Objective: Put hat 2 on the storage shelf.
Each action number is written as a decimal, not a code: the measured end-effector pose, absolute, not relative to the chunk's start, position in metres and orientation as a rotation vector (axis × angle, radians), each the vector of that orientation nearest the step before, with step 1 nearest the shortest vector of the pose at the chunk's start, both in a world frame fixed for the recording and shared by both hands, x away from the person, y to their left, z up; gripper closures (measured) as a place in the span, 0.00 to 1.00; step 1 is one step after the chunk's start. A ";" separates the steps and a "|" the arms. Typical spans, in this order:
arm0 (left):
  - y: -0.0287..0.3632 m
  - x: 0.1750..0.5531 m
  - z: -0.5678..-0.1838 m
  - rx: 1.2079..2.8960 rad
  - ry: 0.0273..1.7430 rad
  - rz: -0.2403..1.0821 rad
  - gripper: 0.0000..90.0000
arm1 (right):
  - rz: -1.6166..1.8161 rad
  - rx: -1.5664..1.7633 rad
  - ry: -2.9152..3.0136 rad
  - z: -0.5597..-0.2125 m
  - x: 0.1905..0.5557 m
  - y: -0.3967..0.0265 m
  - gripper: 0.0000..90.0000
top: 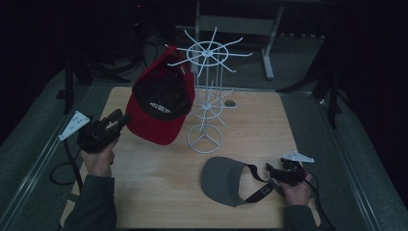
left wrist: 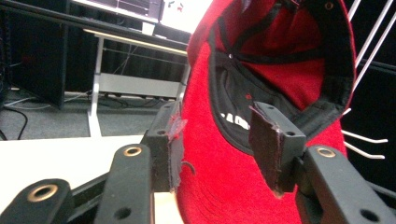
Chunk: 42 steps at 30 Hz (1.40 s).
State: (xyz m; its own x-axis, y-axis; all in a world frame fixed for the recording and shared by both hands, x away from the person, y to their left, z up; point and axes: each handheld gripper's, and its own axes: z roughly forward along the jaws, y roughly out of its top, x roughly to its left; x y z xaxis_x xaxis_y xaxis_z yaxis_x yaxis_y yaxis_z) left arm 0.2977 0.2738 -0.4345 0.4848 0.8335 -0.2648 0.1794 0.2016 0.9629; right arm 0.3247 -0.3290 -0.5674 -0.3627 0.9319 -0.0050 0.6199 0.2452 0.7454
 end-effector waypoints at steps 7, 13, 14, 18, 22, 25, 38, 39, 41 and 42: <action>0.281 0.291 -0.441 1.329 1.012 0.564 0.59 | 0.920 1.416 2.076 -0.567 0.323 -0.329 0.33; 0.286 0.285 -0.451 1.337 1.042 0.573 0.59 | 0.958 1.478 2.089 -0.556 0.318 -0.334 0.53; 0.288 0.284 -0.454 1.332 1.049 0.566 0.59 | 0.973 1.479 2.087 -0.553 0.315 -0.335 0.55; 0.289 0.281 -0.460 1.338 1.071 0.574 0.59 | 0.998 1.471 2.106 -0.542 0.305 -0.334 0.59; 0.291 0.279 -0.465 1.344 1.088 0.578 0.59 | 1.014 1.441 2.148 -0.534 0.294 -0.330 0.58; 0.292 0.278 -0.469 1.345 1.100 0.581 0.59 | 1.029 1.433 2.166 -0.529 0.287 -0.327 0.57; 0.286 0.279 -0.477 1.336 1.125 0.569 0.58 | 0.986 1.409 2.289 -0.531 0.262 -0.317 0.52; 0.285 0.279 -0.478 1.337 1.122 0.566 0.58 | 0.978 1.411 2.299 -0.532 0.261 -0.317 0.51; 0.284 0.279 -0.478 1.340 1.123 0.566 0.58 | 0.929 1.412 2.320 -0.537 0.259 -0.317 0.52; 0.283 0.280 -0.479 1.344 1.123 0.567 0.58 | 0.911 1.421 2.324 -0.539 0.259 -0.317 0.53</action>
